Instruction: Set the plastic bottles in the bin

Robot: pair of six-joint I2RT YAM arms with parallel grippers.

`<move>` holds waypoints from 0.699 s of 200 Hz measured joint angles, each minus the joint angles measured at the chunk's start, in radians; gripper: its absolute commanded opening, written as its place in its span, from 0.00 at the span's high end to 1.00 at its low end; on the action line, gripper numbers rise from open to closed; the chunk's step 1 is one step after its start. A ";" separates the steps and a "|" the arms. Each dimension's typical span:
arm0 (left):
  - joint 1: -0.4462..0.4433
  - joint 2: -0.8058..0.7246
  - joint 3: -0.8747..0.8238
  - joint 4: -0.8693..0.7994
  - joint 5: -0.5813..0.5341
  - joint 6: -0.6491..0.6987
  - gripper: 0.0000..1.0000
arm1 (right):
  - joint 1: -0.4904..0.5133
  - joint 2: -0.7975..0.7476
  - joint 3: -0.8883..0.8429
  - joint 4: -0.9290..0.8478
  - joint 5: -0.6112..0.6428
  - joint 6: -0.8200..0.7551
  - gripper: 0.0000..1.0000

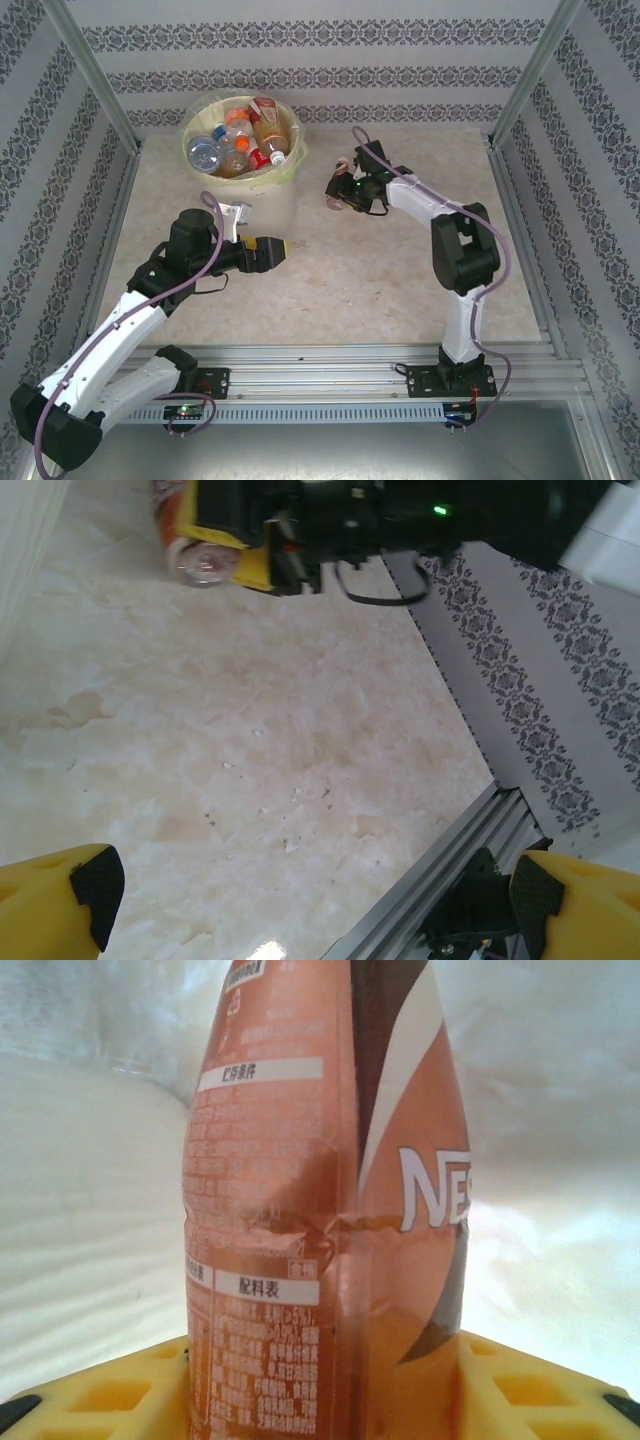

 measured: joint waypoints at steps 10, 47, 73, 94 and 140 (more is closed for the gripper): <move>0.000 0.001 0.000 0.006 0.000 -0.017 0.00 | -0.004 -0.069 -0.053 0.001 -0.003 -0.022 0.47; 0.000 0.003 0.027 0.007 0.000 -0.063 0.00 | 0.000 -0.313 -0.199 -0.020 -0.030 -0.108 0.47; 0.000 0.022 0.054 0.015 0.001 -0.119 0.00 | 0.020 -0.473 -0.266 -0.042 -0.058 -0.158 0.46; -0.004 0.044 0.060 0.033 0.003 -0.179 0.00 | 0.063 -0.574 -0.294 -0.061 -0.076 -0.186 0.46; -0.035 0.071 0.067 0.098 0.000 -0.279 0.00 | 0.186 -0.700 -0.325 -0.093 -0.103 -0.216 0.45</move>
